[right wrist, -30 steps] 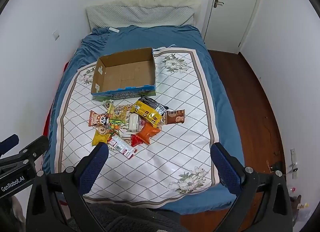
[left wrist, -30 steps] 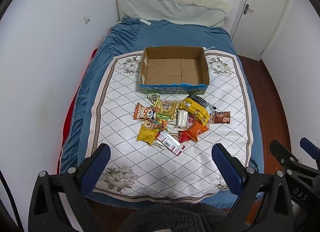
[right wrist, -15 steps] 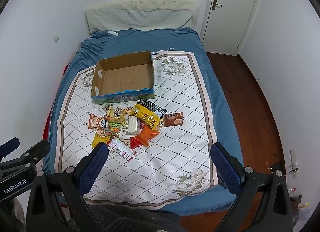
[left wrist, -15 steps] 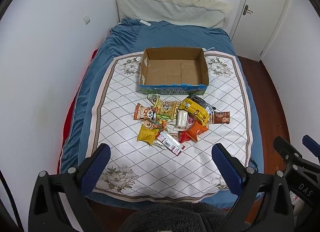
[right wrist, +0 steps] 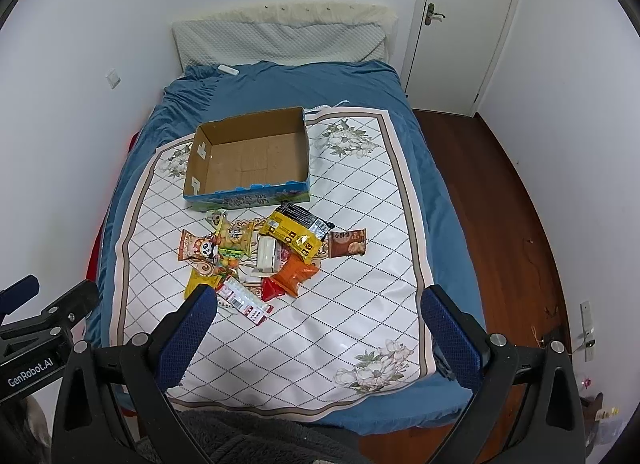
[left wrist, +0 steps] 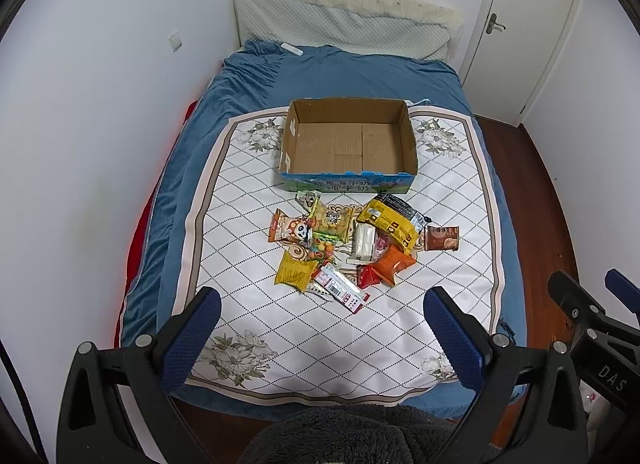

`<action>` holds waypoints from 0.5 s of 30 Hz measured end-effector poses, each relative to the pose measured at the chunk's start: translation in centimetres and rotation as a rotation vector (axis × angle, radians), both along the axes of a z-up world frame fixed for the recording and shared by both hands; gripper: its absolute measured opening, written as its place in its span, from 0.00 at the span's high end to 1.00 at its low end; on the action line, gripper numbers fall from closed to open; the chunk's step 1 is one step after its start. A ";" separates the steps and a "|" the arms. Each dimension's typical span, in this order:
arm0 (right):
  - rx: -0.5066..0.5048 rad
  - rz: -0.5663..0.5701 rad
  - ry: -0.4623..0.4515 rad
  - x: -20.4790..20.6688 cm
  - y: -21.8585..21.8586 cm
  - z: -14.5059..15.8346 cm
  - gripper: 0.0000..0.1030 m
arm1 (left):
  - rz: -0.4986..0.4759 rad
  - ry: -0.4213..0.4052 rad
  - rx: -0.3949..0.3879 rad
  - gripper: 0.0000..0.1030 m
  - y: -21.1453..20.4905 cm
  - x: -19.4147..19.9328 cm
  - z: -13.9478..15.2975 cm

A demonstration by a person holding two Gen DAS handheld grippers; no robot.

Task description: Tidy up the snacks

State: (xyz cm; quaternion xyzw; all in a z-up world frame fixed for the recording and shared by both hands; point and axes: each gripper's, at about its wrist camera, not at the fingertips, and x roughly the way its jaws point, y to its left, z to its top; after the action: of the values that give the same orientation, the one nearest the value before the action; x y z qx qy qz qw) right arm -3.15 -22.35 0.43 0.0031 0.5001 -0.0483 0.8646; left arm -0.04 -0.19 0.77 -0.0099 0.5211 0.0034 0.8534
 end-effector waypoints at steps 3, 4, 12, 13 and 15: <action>0.000 0.001 -0.004 -0.1 0.1 0.2 0.00 | 0.000 -0.002 -0.001 0.00 0.0 0.0 0.0; 0.001 0.002 -0.005 -0.1 0.0 0.2 0.00 | -0.001 -0.004 -0.001 0.00 -0.1 -0.1 0.1; 0.003 0.002 -0.008 -0.1 0.3 0.5 0.00 | 0.000 -0.009 0.000 0.00 -0.2 -0.2 0.2; 0.003 0.003 -0.008 -0.1 0.3 0.5 0.00 | 0.001 -0.010 0.000 0.00 -0.3 -0.2 0.2; 0.004 0.004 -0.009 -0.1 0.3 0.6 0.00 | 0.002 -0.012 -0.002 0.00 -0.2 -0.3 0.3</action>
State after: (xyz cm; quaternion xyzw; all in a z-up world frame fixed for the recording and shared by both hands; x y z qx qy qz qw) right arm -3.28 -22.07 1.01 0.0040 0.4965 -0.0453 0.8668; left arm -0.36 -0.37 1.08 -0.0112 0.5160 0.0039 0.8565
